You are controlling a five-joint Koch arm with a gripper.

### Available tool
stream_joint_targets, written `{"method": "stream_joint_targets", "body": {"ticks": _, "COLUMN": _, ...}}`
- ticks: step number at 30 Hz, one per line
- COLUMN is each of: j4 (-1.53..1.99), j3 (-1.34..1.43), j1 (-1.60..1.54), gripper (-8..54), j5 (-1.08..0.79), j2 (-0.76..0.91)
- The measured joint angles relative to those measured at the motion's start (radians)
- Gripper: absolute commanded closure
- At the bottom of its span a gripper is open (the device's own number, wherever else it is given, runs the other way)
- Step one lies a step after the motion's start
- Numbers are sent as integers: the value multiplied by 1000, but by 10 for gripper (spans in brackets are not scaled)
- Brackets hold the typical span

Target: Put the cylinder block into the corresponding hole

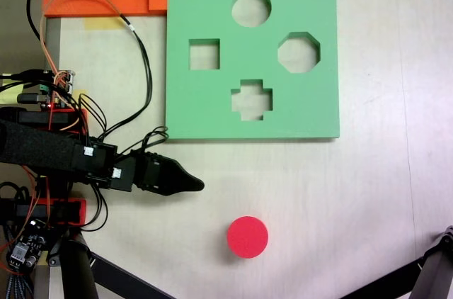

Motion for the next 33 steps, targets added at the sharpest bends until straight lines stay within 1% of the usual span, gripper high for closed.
{"method": "stream_joint_targets", "body": {"ticks": 3, "j4": 0, "j3": 0, "j1": -121, "gripper": 106, "j5": -5, "j2": 0}}
{"method": "stream_joint_targets", "body": {"ticks": 6, "j4": 0, "j3": 2, "j1": -133, "gripper": 108, "j5": -5, "j2": 0}}
{"method": "stream_joint_targets", "body": {"ticks": 11, "j4": 0, "j3": 2, "j1": -179, "gripper": 90, "j5": 8, "j2": 0}}
{"method": "stream_joint_targets", "body": {"ticks": 12, "j4": -3, "j3": 2, "j1": -175, "gripper": 91, "j5": 64, "j2": 0}}
{"method": "stream_joint_targets", "body": {"ticks": 14, "j4": -66, "j3": 2, "j1": -204, "gripper": 99, "j5": 321, "j2": 2}}
{"method": "stream_joint_targets", "body": {"ticks": 16, "j4": -256, "j3": 2, "j1": -279, "gripper": 108, "j5": 753, "j2": 0}}
{"method": "stream_joint_targets", "body": {"ticks": 19, "j4": -505, "j3": 2, "j1": -322, "gripper": 108, "j5": 1100, "j2": 0}}
{"method": "stream_joint_targets", "body": {"ticks": 21, "j4": -627, "j3": 2, "j1": -325, "gripper": 108, "j5": 1255, "j2": 2}}
{"method": "stream_joint_targets", "body": {"ticks": 25, "j4": -772, "j3": 2, "j1": -264, "gripper": 120, "j5": 1408, "j2": 0}}
{"method": "stream_joint_targets", "body": {"ticks": 29, "j4": -781, "j3": 2, "j1": -199, "gripper": 121, "j5": 1439, "j2": 0}}
{"method": "stream_joint_targets", "body": {"ticks": 30, "j4": -781, "j3": 2, "j1": -190, "gripper": 108, "j5": 1439, "j2": 2}}
{"method": "stream_joint_targets", "body": {"ticks": 33, "j4": -781, "j3": 2, "j1": -146, "gripper": 4, "j5": 1443, "j2": 0}}
